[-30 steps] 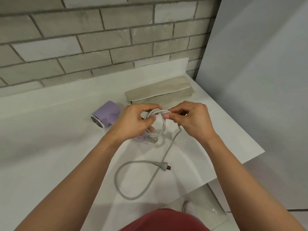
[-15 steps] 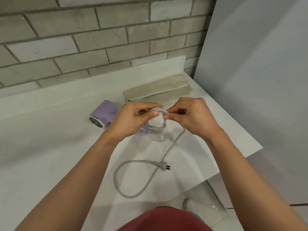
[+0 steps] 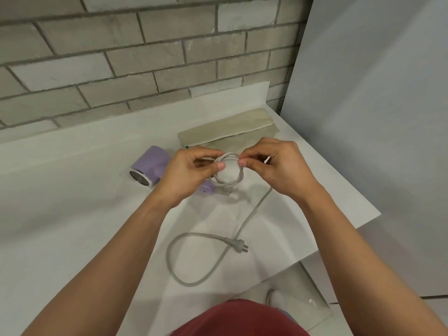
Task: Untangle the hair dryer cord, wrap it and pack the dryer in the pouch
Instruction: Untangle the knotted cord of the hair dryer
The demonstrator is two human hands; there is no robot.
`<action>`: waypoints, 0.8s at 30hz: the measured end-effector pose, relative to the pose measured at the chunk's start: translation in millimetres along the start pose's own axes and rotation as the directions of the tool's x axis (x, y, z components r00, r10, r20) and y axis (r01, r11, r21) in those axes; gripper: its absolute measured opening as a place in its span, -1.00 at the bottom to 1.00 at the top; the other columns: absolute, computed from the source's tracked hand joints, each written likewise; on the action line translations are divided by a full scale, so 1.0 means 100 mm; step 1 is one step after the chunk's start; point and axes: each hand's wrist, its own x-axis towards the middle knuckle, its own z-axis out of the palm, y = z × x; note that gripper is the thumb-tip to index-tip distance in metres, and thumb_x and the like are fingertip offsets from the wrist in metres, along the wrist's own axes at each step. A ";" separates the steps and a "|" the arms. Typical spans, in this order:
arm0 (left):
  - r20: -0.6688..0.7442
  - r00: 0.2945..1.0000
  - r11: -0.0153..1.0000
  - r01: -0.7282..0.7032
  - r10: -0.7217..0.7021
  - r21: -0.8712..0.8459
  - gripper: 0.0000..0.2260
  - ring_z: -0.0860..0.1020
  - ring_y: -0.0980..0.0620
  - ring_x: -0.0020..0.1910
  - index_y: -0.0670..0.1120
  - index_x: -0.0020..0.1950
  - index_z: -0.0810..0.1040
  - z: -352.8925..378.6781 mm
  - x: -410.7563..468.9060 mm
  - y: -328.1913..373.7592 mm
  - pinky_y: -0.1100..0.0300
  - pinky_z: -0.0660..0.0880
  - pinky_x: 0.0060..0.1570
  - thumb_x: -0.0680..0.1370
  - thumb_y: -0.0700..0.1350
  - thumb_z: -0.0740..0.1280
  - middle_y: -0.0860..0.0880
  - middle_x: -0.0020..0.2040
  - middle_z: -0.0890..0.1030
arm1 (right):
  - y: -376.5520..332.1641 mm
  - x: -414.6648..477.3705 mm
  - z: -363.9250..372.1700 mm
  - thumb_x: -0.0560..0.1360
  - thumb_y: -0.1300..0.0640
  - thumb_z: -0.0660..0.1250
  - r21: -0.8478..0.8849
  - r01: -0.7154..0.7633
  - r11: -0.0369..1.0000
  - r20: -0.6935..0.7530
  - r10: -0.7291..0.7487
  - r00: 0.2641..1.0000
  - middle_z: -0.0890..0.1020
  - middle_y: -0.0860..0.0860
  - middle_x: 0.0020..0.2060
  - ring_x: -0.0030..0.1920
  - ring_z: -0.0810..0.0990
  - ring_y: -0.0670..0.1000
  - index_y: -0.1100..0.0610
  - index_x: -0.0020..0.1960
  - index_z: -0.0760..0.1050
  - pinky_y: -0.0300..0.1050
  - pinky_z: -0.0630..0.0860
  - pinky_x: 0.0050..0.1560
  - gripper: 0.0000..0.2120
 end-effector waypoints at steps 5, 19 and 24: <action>0.021 0.993 0.976 -0.121 0.119 0.184 -0.75 0.65 0.11 0.04 0.23 0.08 0.71 0.08 0.02 0.10 -0.03 0.60 0.14 0.54 -0.13 0.52 0.24 -0.02 0.69 | -0.08 0.02 0.10 0.43 0.07 0.64 0.124 -0.079 0.989 -0.081 0.089 0.993 0.67 -0.05 -0.22 -0.28 0.58 -0.07 0.04 -0.04 0.66 -0.27 0.51 -0.22 -0.81; -0.072 0.997 0.998 0.018 -0.022 -0.062 -0.77 0.70 0.00 0.00 -0.08 0.20 0.68 0.04 0.02 0.16 0.06 0.69 -0.05 0.65 -0.31 0.31 -0.08 0.05 0.65 | 0.10 0.03 0.14 0.53 -0.05 0.52 0.124 -0.209 0.970 0.051 0.204 0.978 0.69 -0.25 -0.22 -0.15 0.64 -0.14 -0.12 0.12 0.72 -0.28 0.52 -0.07 -0.83; -0.262 0.964 0.957 -0.035 -0.044 -0.289 -0.72 0.59 0.05 -0.01 -0.11 0.35 0.56 0.10 -0.03 0.10 0.03 0.69 0.01 0.68 -0.33 0.25 -0.06 0.02 0.46 | 0.10 0.02 0.07 0.60 -0.01 0.45 0.189 -0.236 0.953 0.172 0.205 0.964 0.74 -0.14 -0.14 -0.13 0.62 -0.14 -0.13 0.03 0.73 -0.20 0.53 0.00 -0.92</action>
